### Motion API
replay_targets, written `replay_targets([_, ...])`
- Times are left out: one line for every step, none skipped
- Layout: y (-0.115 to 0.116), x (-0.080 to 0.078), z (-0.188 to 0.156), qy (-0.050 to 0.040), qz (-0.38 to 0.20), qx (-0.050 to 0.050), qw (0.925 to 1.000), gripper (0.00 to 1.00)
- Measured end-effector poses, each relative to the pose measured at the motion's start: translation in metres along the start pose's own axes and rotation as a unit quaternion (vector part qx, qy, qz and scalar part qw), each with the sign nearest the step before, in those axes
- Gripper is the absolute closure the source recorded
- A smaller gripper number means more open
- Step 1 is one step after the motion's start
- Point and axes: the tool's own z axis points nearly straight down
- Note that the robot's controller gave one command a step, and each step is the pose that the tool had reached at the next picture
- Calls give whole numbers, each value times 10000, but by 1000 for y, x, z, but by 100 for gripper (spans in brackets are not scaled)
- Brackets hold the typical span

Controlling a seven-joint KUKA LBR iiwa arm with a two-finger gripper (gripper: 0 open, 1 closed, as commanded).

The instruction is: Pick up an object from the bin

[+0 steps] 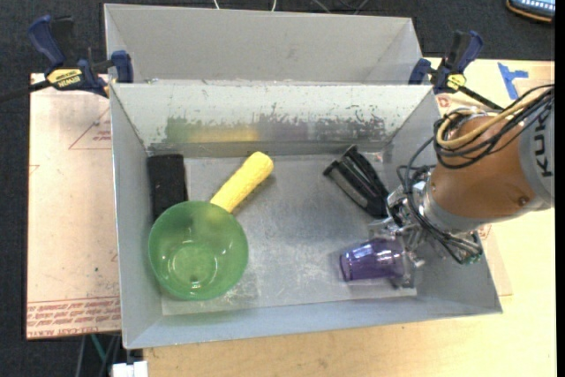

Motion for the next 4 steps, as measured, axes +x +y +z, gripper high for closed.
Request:
replay_targets([0, 0, 0, 0, 0, 0, 10000, 100])
replay_targets([0, 0, 0, 0, 0, 1, 10000, 100])
replay_targets([0, 0, 0, 0, -1, 1, 10000, 100])
replay_targets([0, 0, 0, 0, -1, 1, 10000, 100])
